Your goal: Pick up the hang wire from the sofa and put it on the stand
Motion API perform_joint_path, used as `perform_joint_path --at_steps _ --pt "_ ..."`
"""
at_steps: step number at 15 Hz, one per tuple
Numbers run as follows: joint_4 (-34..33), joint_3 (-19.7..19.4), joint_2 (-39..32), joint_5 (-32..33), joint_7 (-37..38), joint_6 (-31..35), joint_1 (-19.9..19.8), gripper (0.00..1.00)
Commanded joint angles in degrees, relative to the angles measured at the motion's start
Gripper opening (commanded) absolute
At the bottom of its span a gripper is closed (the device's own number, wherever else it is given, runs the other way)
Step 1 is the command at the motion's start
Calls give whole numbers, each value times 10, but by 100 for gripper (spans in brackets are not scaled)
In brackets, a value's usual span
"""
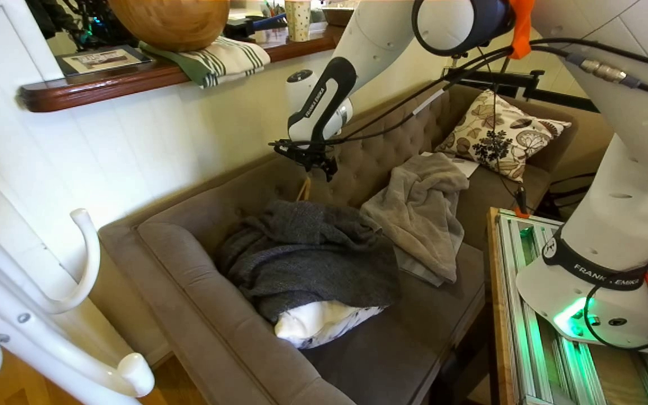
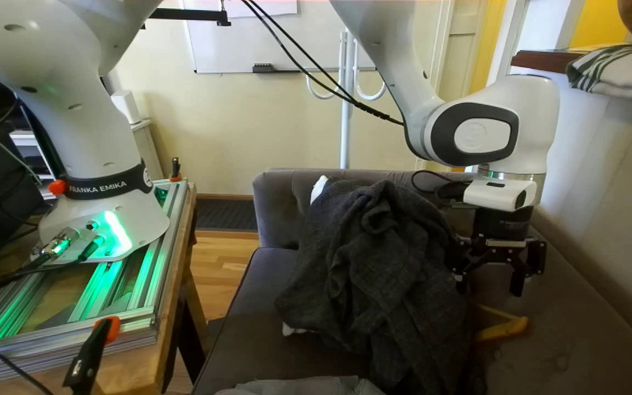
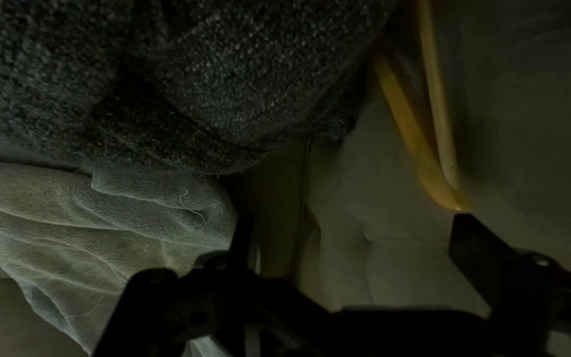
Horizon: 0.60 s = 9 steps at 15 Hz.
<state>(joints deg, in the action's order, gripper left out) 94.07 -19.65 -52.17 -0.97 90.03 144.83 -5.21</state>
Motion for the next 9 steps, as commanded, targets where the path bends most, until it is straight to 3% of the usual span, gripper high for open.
perform_joint_path --at_steps 1,9 --pt "-76 14 -48 -15 -1 -41 -16 100" --pt "-226 8 -140 -8 31 -125 -32 100"
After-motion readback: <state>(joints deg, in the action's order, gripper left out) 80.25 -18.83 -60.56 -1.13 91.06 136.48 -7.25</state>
